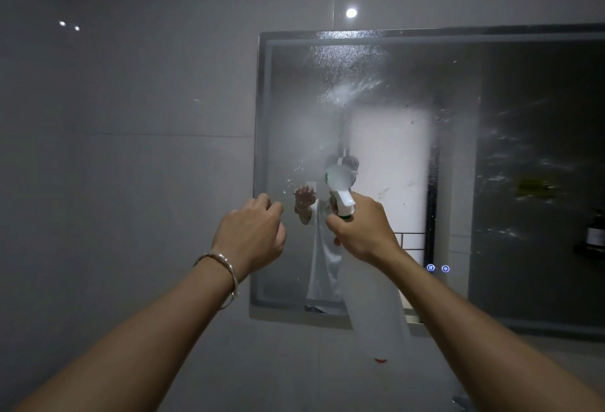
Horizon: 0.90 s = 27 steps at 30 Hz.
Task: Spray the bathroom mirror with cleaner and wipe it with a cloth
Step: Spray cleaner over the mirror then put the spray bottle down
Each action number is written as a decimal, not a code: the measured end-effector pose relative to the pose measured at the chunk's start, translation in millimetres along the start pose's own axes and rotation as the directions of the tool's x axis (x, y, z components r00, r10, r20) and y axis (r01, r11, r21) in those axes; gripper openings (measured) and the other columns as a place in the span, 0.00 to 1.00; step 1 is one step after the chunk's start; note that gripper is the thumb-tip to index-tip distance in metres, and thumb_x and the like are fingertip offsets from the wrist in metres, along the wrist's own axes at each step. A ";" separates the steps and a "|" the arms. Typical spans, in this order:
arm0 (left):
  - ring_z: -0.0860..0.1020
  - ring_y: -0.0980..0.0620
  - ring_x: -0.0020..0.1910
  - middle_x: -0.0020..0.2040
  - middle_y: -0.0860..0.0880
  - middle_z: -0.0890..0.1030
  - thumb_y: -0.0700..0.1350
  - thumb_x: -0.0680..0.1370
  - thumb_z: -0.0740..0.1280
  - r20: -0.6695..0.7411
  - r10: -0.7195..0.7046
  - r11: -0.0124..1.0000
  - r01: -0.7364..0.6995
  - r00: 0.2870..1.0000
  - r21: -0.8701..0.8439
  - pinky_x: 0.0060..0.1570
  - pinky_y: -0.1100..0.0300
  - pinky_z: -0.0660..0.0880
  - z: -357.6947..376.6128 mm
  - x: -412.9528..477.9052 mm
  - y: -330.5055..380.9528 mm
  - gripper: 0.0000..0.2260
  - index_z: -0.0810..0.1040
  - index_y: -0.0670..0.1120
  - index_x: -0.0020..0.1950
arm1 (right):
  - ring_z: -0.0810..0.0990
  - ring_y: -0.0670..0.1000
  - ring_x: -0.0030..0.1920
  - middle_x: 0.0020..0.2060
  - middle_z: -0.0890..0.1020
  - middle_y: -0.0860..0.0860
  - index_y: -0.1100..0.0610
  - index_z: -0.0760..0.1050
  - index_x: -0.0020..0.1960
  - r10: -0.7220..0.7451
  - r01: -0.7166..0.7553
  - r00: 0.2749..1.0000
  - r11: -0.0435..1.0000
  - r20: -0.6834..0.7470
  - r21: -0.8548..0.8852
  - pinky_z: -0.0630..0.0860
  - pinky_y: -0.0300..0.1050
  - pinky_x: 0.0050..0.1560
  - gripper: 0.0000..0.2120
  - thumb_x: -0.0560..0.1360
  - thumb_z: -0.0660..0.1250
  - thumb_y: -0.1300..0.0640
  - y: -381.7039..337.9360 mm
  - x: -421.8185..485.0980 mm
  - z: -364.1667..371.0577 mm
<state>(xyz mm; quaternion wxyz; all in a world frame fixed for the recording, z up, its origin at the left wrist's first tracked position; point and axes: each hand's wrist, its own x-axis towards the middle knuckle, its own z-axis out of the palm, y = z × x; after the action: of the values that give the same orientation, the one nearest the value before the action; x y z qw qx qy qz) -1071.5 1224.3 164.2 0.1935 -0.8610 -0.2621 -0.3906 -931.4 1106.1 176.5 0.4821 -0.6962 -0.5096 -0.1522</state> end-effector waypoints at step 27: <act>0.75 0.47 0.48 0.54 0.47 0.74 0.48 0.79 0.55 0.033 -0.044 0.999 0.045 0.998 -0.022 0.42 0.54 0.73 21.0 -21.9 -25.4 0.13 0.73 0.46 0.57 | 0.80 0.55 0.40 0.37 0.77 0.49 0.47 0.68 0.39 -0.025 0.033 0.985 0.998 0.171 -0.045 0.80 0.57 0.42 0.06 0.68 0.66 0.54 0.1 -10.5 41.2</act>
<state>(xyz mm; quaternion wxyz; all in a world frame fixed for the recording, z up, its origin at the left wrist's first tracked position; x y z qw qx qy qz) -1087.0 1249.0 137.5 0.1707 -0.8632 -0.2800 -0.3839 -947.4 1134.3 148.9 0.4179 -0.7104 -0.5552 -0.1113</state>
